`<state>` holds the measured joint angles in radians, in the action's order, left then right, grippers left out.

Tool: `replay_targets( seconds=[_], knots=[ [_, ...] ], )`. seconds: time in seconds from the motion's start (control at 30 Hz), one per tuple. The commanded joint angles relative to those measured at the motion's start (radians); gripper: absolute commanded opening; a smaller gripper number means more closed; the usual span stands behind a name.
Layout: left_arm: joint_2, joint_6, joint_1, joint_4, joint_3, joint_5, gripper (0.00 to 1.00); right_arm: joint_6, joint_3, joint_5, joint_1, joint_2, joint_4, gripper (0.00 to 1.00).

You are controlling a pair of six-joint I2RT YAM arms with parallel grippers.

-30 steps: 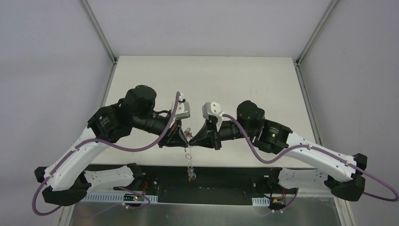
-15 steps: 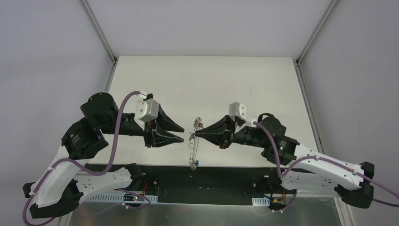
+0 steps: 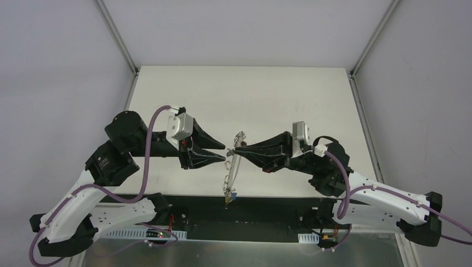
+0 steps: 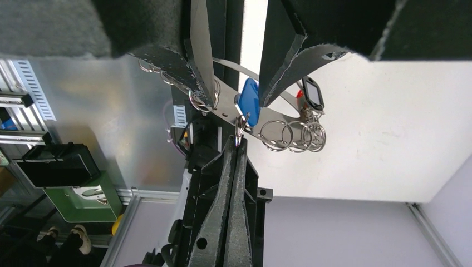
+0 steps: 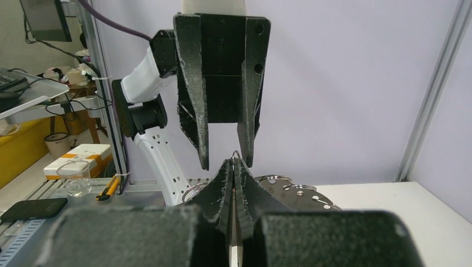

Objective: Put the keys on the keyring

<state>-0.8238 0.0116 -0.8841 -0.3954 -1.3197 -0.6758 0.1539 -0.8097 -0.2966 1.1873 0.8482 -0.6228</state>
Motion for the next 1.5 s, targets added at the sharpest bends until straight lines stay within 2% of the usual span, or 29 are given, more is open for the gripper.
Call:
replay_targets(
  seconds=[0.0,0.2,0.43,0.57,1.0,1.23,1.47],
  knots=[
    [0.059,0.019,-0.001,0.169,0.044,0.029,0.34,-0.019,-0.07,-0.06,0.007,-0.008,-0.16,0.0],
    [0.112,0.04,-0.002,0.329,0.125,0.026,0.36,-0.072,-0.05,-0.067,0.007,-0.026,-0.226,0.0],
    [0.113,0.091,-0.002,0.555,0.193,-0.004,0.38,-0.097,0.039,-0.066,0.009,-0.006,-0.532,0.0],
    [0.09,0.105,-0.002,0.639,0.188,-0.026,0.38,-0.098,0.052,-0.042,0.011,0.009,-0.595,0.0],
    [-0.064,0.156,-0.003,0.74,0.113,-0.192,0.38,-0.127,0.028,-0.008,0.014,-0.031,-0.48,0.0],
    [-0.066,0.167,-0.008,0.743,0.113,-0.239,0.29,-0.12,0.034,0.001,0.014,-0.055,-0.442,0.0],
    [-0.033,0.174,-0.009,0.742,0.124,-0.234,0.31,-0.098,0.041,0.014,0.014,-0.066,-0.417,0.0]
  ],
)
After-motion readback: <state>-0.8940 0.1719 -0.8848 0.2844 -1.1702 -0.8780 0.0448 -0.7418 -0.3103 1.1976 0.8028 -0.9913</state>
